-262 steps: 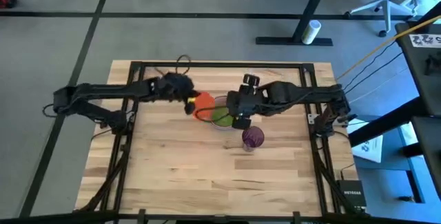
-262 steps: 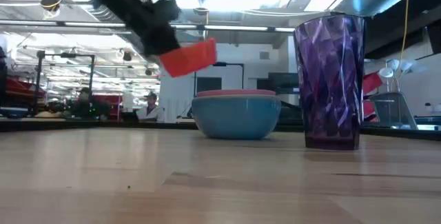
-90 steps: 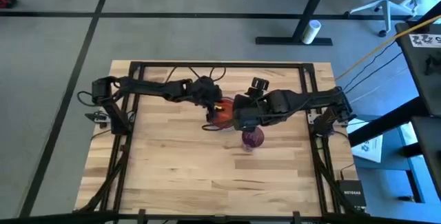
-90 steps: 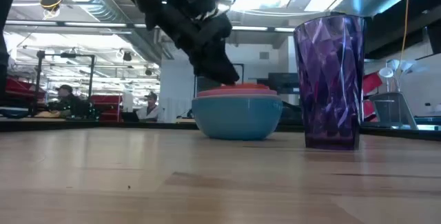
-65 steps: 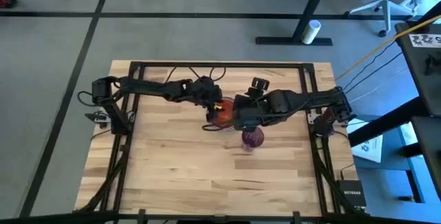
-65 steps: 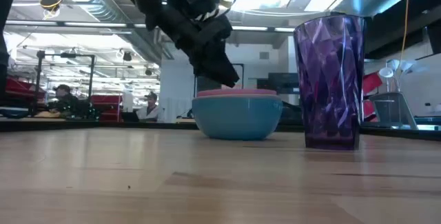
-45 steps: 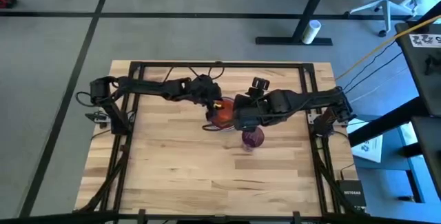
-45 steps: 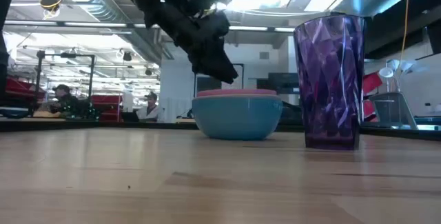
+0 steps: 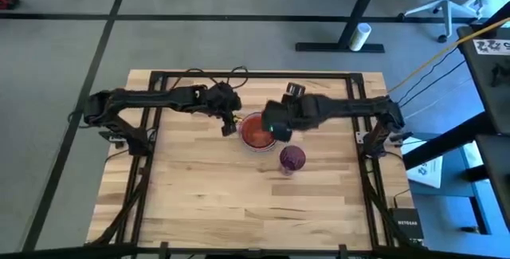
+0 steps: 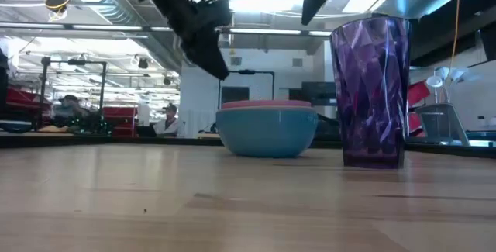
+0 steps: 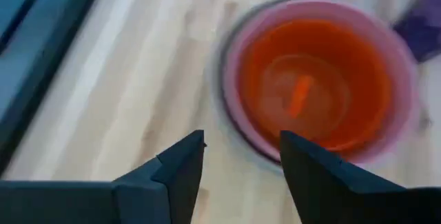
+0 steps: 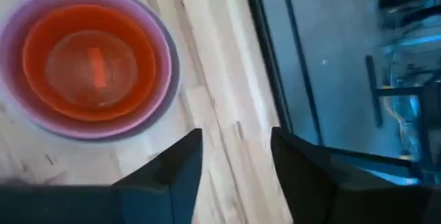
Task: Nest bowls inside each other
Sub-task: Adjust the stacked bowls
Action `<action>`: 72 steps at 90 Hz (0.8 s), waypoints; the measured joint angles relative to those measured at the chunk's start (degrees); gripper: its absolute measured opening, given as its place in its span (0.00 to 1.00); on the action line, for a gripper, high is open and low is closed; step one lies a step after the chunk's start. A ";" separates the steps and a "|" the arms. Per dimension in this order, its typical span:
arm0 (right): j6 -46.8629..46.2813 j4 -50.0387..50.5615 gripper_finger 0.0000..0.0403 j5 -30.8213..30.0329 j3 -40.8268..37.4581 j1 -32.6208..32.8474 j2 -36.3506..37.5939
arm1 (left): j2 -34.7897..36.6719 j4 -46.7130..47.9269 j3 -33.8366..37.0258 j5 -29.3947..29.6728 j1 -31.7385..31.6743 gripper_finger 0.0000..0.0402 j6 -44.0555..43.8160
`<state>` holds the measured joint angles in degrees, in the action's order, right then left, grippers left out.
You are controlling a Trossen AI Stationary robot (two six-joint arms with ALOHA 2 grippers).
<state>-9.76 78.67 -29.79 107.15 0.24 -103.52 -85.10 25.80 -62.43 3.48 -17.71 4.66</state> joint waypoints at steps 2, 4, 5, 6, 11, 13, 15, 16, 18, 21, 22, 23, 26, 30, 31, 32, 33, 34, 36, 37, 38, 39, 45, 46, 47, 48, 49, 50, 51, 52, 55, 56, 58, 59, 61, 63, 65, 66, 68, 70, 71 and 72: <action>0.74 -0.33 0.25 1.80 0.00 -1.15 -0.02 | 0.00 0.17 0.00 0.07 -0.42 0.43 -0.20; 1.72 -0.63 0.21 3.48 0.00 -2.21 -0.03 | 0.00 0.38 0.00 0.11 -0.79 0.43 -0.56; 2.01 -0.79 0.19 4.33 0.00 -2.76 -0.04 | 0.00 0.49 0.00 0.11 -1.00 0.43 -0.68; 2.62 -0.97 0.16 5.06 0.00 -3.28 -0.05 | 0.00 0.60 0.00 0.10 -1.17 0.43 -0.72; 5.02 -1.64 0.05 7.51 0.00 -6.01 -0.11 | 0.08 1.02 0.00 -0.10 -1.83 0.43 -0.76; 5.95 -1.87 0.04 8.04 0.00 -7.05 -0.11 | 0.11 1.17 0.00 -0.13 -2.00 0.43 -0.76; 6.05 -2.17 0.03 8.20 0.00 -8.07 -0.14 | 0.11 1.35 0.00 -0.15 -2.13 0.43 -0.76; 6.18 -2.35 0.03 8.31 0.00 -8.57 -0.15 | 0.11 1.47 0.00 -0.15 -2.18 0.43 -0.76; 6.49 -2.71 0.03 8.37 0.00 -9.61 -0.22 | 0.11 1.79 0.00 -0.18 -2.26 0.43 -0.73; 7.21 -2.86 0.02 8.62 0.00 -11.03 -0.24 | 0.11 2.34 0.02 -0.26 -2.23 0.43 -0.72; 7.46 -2.82 0.01 8.91 0.00 -11.50 -0.24 | 0.11 2.37 0.06 -0.26 -2.23 0.43 -0.72; 7.75 -2.77 0.01 9.29 0.00 -11.98 -0.24 | 0.11 2.38 0.13 -0.26 -2.23 0.43 -0.72; 8.65 -2.81 0.01 10.98 0.00 -13.47 -0.24 | 0.11 2.39 0.36 -0.26 -2.23 0.43 -0.72; 9.15 -3.39 0.00 13.61 0.00 -15.26 -0.24 | 0.36 2.34 0.87 -0.41 -2.28 0.42 -0.28; 9.28 -3.59 0.00 14.21 0.00 -15.65 -0.24 | 0.43 2.34 1.04 -0.51 -2.35 0.42 -0.06; 9.58 -3.85 0.00 14.89 0.00 -16.10 -0.24 | 0.47 2.36 1.21 -0.63 -2.42 0.41 0.15; 9.86 -4.12 0.00 15.56 0.00 -16.53 -0.24 | 0.53 2.43 1.38 -0.75 -2.49 0.41 0.22; 10.08 -4.38 0.00 16.21 0.00 -16.90 -0.24 | 0.62 2.45 1.58 -0.92 -2.56 0.40 0.27; 10.43 -4.89 0.00 17.34 -0.02 -17.58 -0.24 | 0.77 2.45 1.98 -1.26 -2.76 0.40 0.29; 10.63 -5.20 0.00 17.74 -0.04 -17.89 -0.24 | 0.85 2.50 2.17 -1.42 -2.91 0.39 0.30; 10.84 -5.52 0.00 18.19 -0.07 -18.18 -0.24 | 0.95 2.57 2.37 -1.59 -3.08 0.39 0.31; 11.06 -5.87 0.00 18.67 -0.13 -18.47 -0.24 | 1.12 2.59 2.61 -1.82 -3.29 0.38 0.31; 11.61 -8.42 0.00 22.31 -1.59 -20.34 -0.18 | 2.15 2.93 4.11 -2.66 -4.65 0.35 0.31; 11.65 -8.75 0.00 22.99 -1.97 -20.69 -0.18 | 2.38 2.95 4.34 -2.77 -4.95 0.34 0.31; 11.67 -9.04 0.00 23.72 -2.37 -21.05 -0.18 | 2.61 2.94 4.58 -2.89 -5.27 0.34 0.31; 11.70 -9.33 0.00 24.37 -2.84 -21.42 -0.18 | 2.92 2.83 4.85 -3.01 -5.60 0.34 0.30; 11.73 -9.56 0.00 24.98 -3.32 -21.79 -0.18 | 3.23 2.70 5.13 -3.13 -5.91 0.33 0.29; 11.74 -9.68 0.00 25.54 -3.80 -22.14 -0.18 | 3.50 2.56 5.45 -3.23 -6.19 0.33 0.29; 11.76 -9.79 0.00 26.15 -4.37 -22.49 -0.19 | 3.79 2.37 5.74 -3.27 -6.45 0.32 0.28; 11.79 -9.90 0.00 26.73 -4.96 -22.84 -0.20 | 4.09 2.17 6.03 -3.25 -6.69 0.32 0.27; 11.93 -10.56 0.00 27.84 -6.91 -23.90 -0.24 | 4.95 1.27 6.92 -3.33 -7.53 0.31 0.15; 11.97 -10.95 0.00 27.98 -7.67 -24.23 -0.24 | 5.21 0.99 7.16 -3.34 -7.84 0.31 0.10; 12.10 -11.84 0.00 28.44 -9.24 -24.96 -0.24 | 5.74 0.26 7.70 -3.42 -8.52 0.31 0.03; 12.18 -12.29 0.00 28.68 -10.00 -25.31 -0.24 | 5.93 0.00 7.88 -3.47 -8.86 0.30 0.03; 12.45 -13.32 0.00 29.25 -11.61 -26.05 -0.24 | 6.21 -0.32 8.16 -3.70 -9.48 0.30 0.03; 12.61 -14.33 0.00 30.10 -13.18 -26.75 -0.24 | 6.40 -0.71 8.45 -4.17 -10.04 0.30 -0.06; 12.67 -15.14 0.00 31.01 -14.55 -27.41 -0.25 | 6.45 -1.06 8.59 -4.83 -10.57 0.30 -0.21; 12.68 -15.47 0.00 31.48 -15.22 -27.75 -0.26 | 6.47 -1.24 8.61 -5.23 -10.82 0.30 -0.23; 12.81 -15.91 0.00 32.45 -16.41 -28.44 -0.32 | 6.47 -1.69 8.61 -6.06 -11.28 0.30 -0.29; 12.86 -16.36 0.00 33.57 -17.49 -29.10 -0.34 | 6.40 -2.18 8.61 -6.86 -11.76 0.30 -0.52; 12.86 -16.68 0.00 34.15 -18.02 -29.41 -0.35 | 6.32 -2.34 8.61 -7.24 -11.97 0.30 -0.63; 12.86 -17.05 0.00 34.71 -18.54 -29.70 -0.35 | 6.21 -2.51 8.61 -7.53 -12.12 0.30 -0.66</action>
<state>3.09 61.62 4.92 88.61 -29.46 -103.88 -78.89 23.29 -53.82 -4.05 -29.83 4.00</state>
